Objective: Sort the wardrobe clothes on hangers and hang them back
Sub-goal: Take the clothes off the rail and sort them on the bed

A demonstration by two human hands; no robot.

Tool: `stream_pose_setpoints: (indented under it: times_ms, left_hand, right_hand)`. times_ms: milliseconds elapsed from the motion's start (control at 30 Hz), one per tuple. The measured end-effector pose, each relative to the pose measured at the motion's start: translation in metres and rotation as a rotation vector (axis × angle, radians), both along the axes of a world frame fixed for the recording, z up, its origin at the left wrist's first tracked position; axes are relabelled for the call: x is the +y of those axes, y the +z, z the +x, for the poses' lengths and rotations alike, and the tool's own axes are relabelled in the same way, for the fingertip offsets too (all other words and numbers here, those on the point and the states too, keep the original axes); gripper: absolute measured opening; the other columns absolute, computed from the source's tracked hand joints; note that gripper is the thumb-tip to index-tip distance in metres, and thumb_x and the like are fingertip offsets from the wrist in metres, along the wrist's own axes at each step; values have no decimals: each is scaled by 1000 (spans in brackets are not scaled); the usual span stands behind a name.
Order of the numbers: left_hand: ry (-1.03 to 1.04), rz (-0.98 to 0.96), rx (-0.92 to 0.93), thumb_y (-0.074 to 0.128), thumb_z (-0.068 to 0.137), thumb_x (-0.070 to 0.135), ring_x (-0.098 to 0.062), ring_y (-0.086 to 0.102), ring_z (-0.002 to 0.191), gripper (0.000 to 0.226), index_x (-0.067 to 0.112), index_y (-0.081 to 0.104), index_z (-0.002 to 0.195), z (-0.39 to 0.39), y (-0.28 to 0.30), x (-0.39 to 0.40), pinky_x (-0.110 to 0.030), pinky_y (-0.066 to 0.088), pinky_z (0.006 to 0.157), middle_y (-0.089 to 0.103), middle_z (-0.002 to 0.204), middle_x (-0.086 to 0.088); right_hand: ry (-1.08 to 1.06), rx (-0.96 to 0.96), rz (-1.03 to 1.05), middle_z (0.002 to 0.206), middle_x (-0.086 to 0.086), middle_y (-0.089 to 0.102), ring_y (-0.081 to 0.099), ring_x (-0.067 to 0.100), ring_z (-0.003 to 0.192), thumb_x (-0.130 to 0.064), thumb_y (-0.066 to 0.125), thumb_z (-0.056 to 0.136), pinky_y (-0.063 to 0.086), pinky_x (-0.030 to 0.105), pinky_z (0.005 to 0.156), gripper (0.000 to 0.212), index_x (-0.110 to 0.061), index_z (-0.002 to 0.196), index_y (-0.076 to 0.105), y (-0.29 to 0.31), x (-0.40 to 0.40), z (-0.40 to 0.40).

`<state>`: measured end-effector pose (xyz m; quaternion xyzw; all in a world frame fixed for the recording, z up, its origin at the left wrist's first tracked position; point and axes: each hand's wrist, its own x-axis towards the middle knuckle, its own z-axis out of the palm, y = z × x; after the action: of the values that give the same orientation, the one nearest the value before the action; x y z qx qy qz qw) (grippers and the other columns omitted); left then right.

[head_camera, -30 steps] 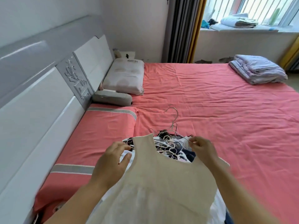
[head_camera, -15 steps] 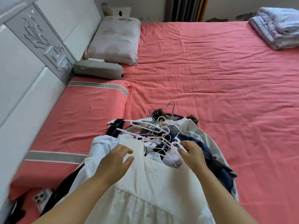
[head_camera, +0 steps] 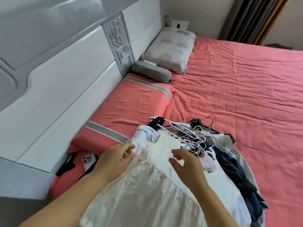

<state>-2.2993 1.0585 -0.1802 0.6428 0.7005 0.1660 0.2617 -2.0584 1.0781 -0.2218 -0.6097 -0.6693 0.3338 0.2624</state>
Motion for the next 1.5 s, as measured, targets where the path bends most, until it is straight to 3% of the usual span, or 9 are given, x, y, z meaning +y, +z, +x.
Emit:
stream_pose_setpoints:
  times_ms: [233, 467, 600, 733, 867, 1000, 1133, 1300, 1500]
  left_hand:
    - [265, 17, -68, 59, 91, 31, 2, 59, 88, 21, 35, 62, 111, -99, 28, -126, -19, 50, 78, 63, 98, 18]
    - [630, 98, -78, 63, 88, 30, 3, 60, 83, 23, 51, 55, 95, -190, 44, -315, -17, 49, 71, 65, 87, 23]
    - [840, 150, -79, 64, 87, 31, 2, 60, 84, 21, 49, 56, 92, -219, 55, -427, -13, 48, 71, 61, 93, 31]
    - [1069, 246, -86, 47, 72, 62, -1, 62, 78, 20, 52, 57, 87, -235, 54, -527, -20, 51, 72, 61, 92, 32]
    - [1231, 282, -53, 44, 73, 62, -2, 61, 74, 37, 40, 64, 95, -239, 61, -617, -14, 46, 64, 61, 88, 30]
    - [1434, 278, -30, 53, 81, 51, 1, 62, 82, 20, 45, 60, 98, -239, 74, -692, -18, 50, 72, 61, 93, 31]
    - [1580, 322, 63, 58, 89, 42, 7, 58, 92, 15, 50, 53, 99, -238, 93, -744, -14, 49, 76, 52, 103, 40]
    - [1759, 435, 189, 40, 74, 74, 6, 59, 95, 47, 47, 58, 108, -239, 126, -787, -22, 52, 81, 62, 101, 30]
    - [1908, 488, 561, 54, 90, 42, 6, 55, 95, 23, 40, 59, 113, -254, 191, -825, -11, 45, 78, 60, 100, 25]
  right_hand:
    - [363, 22, 135, 76, -17, 60, 55, 1, 78, -26, 69, 84, 36, 4, 69, 18, -22, 101, 69, 37, -56, -126]
    - [798, 56, 175, 69, -14, 62, 58, 4, 70, -51, 50, 73, 47, 19, 66, 39, -23, 90, 71, 65, -160, -265]
    - [1030, 67, 188, 67, -16, 62, 57, 1, 68, -49, 51, 73, 39, 6, 62, 32, -27, 86, 71, 80, -234, -333]
    - [1228, 99, 174, 67, -18, 63, 59, -3, 67, -46, 57, 72, 41, 4, 61, 24, -30, 85, 70, 88, -310, -388]
    - [1473, 160, 182, 71, -20, 64, 59, -4, 67, -44, 58, 73, 47, 11, 66, 25, -43, 98, 59, 93, -395, -437]
    - [1688, 239, 197, 85, -21, 63, 60, -3, 71, -40, 60, 72, 46, 7, 64, 27, -48, 98, 57, 107, -474, -481]
    - [1850, 335, 231, 76, -19, 62, 58, -4, 77, -47, 57, 74, 42, 4, 68, 32, -39, 105, 58, 133, -541, -522]
    - [2026, 468, 295, 86, -17, 63, 57, -4, 87, -42, 61, 77, 43, 6, 72, 25, -33, 99, 68, 176, -613, -571]
    - [2214, 722, 287, 89, -25, 61, 59, -3, 89, -54, 57, 77, 45, 8, 69, 22, -43, 96, 62, 244, -691, -616]
